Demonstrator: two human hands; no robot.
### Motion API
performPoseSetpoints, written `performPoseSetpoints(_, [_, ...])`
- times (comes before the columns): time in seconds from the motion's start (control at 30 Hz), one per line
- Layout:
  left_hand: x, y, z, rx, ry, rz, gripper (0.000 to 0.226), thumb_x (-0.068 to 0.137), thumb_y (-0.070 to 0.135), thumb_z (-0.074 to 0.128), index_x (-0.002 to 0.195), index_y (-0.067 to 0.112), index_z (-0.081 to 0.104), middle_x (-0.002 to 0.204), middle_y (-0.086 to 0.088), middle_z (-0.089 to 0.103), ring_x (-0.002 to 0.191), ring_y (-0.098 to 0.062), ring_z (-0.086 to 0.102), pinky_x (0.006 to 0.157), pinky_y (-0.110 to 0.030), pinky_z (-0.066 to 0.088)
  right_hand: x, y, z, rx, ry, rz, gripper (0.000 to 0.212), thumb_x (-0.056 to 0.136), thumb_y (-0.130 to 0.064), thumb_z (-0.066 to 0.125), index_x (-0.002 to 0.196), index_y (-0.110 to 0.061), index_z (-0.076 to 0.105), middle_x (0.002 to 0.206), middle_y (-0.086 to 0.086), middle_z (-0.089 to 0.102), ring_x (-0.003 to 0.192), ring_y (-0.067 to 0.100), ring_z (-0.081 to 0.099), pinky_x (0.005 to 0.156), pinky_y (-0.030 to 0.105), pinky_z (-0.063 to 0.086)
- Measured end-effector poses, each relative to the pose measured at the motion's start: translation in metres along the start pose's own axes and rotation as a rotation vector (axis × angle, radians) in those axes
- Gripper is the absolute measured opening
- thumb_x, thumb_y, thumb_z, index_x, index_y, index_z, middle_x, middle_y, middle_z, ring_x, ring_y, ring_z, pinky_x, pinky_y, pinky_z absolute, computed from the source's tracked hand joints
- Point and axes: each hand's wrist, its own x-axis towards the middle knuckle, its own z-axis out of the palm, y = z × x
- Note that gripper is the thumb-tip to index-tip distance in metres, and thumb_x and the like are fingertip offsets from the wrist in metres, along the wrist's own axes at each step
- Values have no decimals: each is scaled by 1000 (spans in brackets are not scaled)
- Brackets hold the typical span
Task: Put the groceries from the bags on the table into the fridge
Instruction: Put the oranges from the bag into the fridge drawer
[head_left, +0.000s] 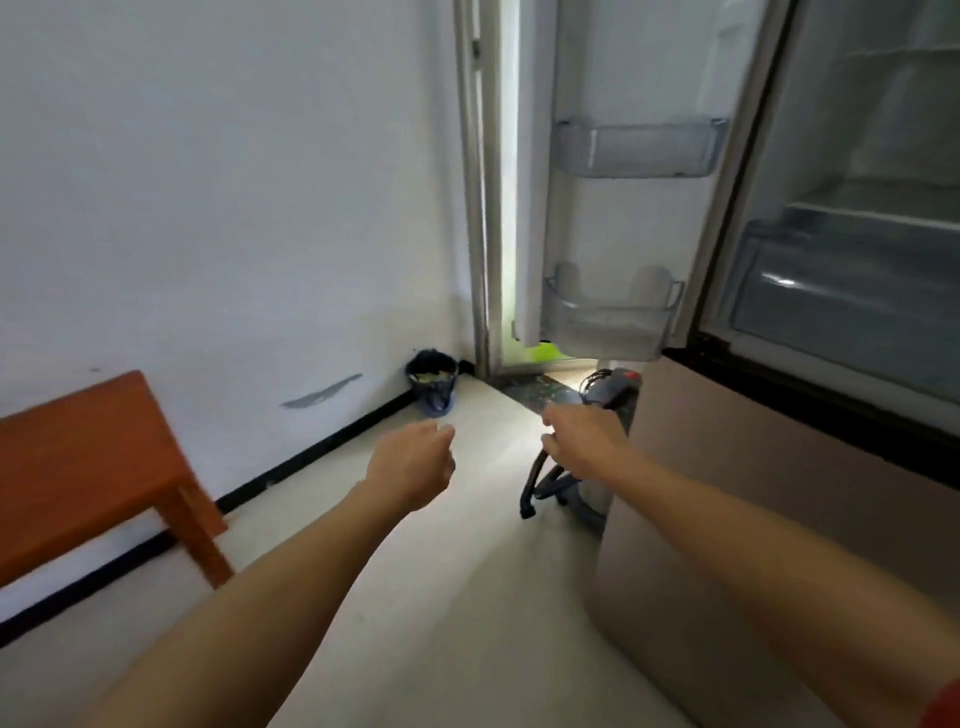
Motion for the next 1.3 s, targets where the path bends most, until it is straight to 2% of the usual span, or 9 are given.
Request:
performPoseSetpoints(0.17, [-116, -121, -1, 22, -35, -300, 22, 95, 29, 41, 104, 14, 55, 100, -4, 58, 90, -26, 60, 70, -36, 48, 22, -145, 9, 26, -11, -255, 32, 97, -36, 44, 122, -17, 53, 119, 8, 61, 106, 31, 59, 82, 37, 44])
performPoseSetpoints(0.37, [-259, -256, -11, 9, -59, -579, 17, 95, 31, 46, 99, 19, 58, 92, 4, 61, 81, -17, 60, 67, -30, 46, 35, -344, 13, 48, 29, -523, 29, 98, -37, 44, 117, -18, 54, 108, 4, 63, 94, 26, 61, 70, 35, 42])
performPoseSetpoints(0.53, [-372, -371, -23, 75, -94, -797, 17, 95, 31, 44, 103, 19, 54, 100, -2, 61, 89, -23, 61, 70, -35, 47, 35, -518, 15, 114, 5, -675, 25, 98, -36, 42, 114, -19, 53, 104, 2, 63, 88, 22, 61, 74, 33, 48])
performPoseSetpoints(0.63, [-417, -425, -23, 49, -124, -909, 15, 94, 31, 46, 101, 20, 54, 101, -1, 62, 89, -23, 61, 69, -35, 46, 39, -595, 14, 117, -16, -758, 17, 98, -34, 42, 101, -20, 50, 96, 2, 61, 80, 21, 59, 72, 34, 49])
performPoseSetpoints(0.7, [-438, -456, -16, 35, -131, -974, 16, 95, 32, 46, 102, 21, 55, 101, 0, 61, 90, -21, 60, 69, -34, 44, 46, -639, 18, 129, -35, -791, 15, 98, -33, 43, 99, -20, 50, 93, 1, 60, 79, 20, 58, 70, 33, 47])
performPoseSetpoints(0.83, [-464, -512, 10, -7, -151, -1072, 16, 95, 32, 46, 102, 22, 55, 101, 0, 61, 91, -21, 59, 71, -33, 45, 69, -714, 37, 114, -96, -860, 21, 98, -33, 43, 112, -21, 52, 103, 2, 61, 89, 23, 60, 68, 32, 42])
performPoseSetpoints(0.97, [-474, -580, 37, -23, -153, -1131, 19, 94, 31, 46, 105, 20, 56, 105, -1, 61, 98, -24, 60, 78, -37, 49, 111, -790, 58, 112, -112, -917, 28, 97, -34, 46, 120, -19, 53, 114, 6, 62, 103, 30, 61, 80, 39, 48])
performPoseSetpoints(1.07, [-470, -632, 57, -41, -132, -1179, 24, 95, 33, 47, 112, 21, 57, 109, -1, 60, 103, -23, 59, 81, -36, 48, 149, -842, 77, 124, -131, -940, 29, 98, -35, 46, 121, -19, 54, 117, 6, 62, 106, 29, 61, 83, 39, 49])
performPoseSetpoints(1.3, [-461, -726, 104, -181, -151, -1251, 26, 95, 33, 48, 118, 22, 56, 109, 1, 61, 100, -19, 60, 82, -32, 50, 230, -949, 110, 126, -224, -971, 30, 97, -36, 49, 121, -20, 56, 119, 5, 63, 109, 27, 60, 85, 38, 48])
